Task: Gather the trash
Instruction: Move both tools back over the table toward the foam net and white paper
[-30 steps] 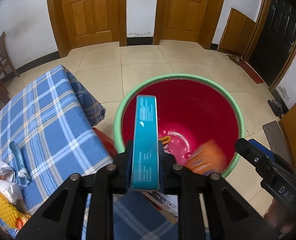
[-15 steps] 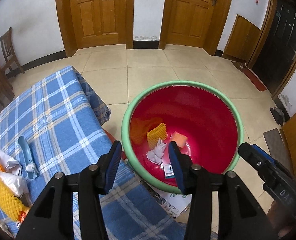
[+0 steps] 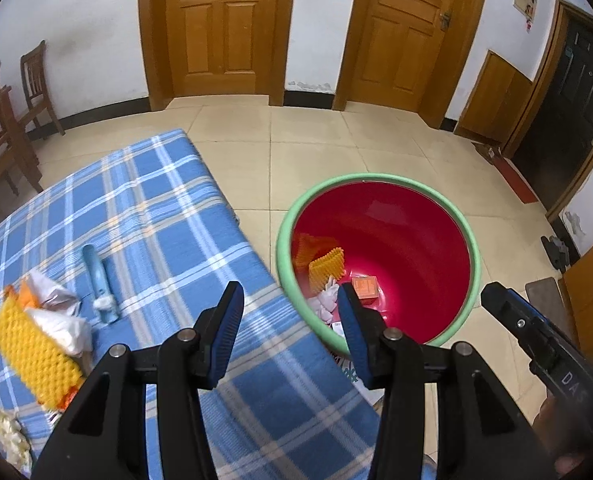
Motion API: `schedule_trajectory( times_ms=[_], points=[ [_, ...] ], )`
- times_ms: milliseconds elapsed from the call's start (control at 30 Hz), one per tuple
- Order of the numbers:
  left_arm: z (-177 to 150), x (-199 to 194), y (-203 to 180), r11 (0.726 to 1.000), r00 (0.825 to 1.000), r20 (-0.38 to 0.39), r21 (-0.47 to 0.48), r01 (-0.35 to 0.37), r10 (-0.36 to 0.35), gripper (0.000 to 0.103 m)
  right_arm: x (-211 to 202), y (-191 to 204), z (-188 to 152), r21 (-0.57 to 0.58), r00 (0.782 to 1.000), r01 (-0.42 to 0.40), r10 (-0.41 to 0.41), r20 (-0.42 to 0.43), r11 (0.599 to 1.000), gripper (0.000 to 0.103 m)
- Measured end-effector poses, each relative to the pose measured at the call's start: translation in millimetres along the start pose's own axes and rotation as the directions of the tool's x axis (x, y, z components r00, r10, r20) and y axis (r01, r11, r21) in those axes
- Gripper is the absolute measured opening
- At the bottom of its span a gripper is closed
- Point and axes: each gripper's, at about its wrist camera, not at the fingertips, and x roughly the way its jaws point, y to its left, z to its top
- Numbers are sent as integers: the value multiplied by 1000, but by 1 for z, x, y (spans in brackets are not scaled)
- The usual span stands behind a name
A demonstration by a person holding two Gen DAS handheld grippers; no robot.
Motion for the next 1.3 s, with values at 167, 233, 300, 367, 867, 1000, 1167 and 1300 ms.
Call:
schedule_trajectory(
  times_ms=[167, 233, 300, 367, 867, 1000, 1167, 1300],
  points=[
    [-8, -19, 17, 999, 1000, 15, -34, -13, 14, 49, -6, 14, -3, -23, 1000, -17, 17, -1, 1000, 55],
    [-12, -26, 24, 999, 1000, 20, -45, -22, 23, 49, -8, 21, -5, -34, 1000, -27, 27, -2, 999, 55],
    [-15, -34, 32, 998, 999, 28, -59, -30, 31, 49, -10, 29, -8, -47, 999, -41, 40, -5, 998, 55],
    [-19, -44, 41, 996, 998, 38, -76, -39, 42, 49, -12, 36, -11, -57, 999, -54, 54, -8, 997, 56],
    [-64, -92, 128, 959, 984, 48, -239, -155, 171, 52, -14, 92, -37, -152, 988, -144, 135, -71, 978, 57],
    [-78, -97, 152, 942, 978, 26, -277, -191, 206, 52, -10, 104, -45, -169, 985, -159, 144, -95, 973, 58],
    [-98, -102, 177, 919, 968, -2, -313, -241, 253, 52, -3, 121, -56, -195, 980, -175, 151, -132, 965, 58],
    [-111, -107, 195, 901, 957, -14, -333, -279, 291, 52, 2, 134, -65, -220, 974, -191, 158, -160, 956, 59]
  ],
)
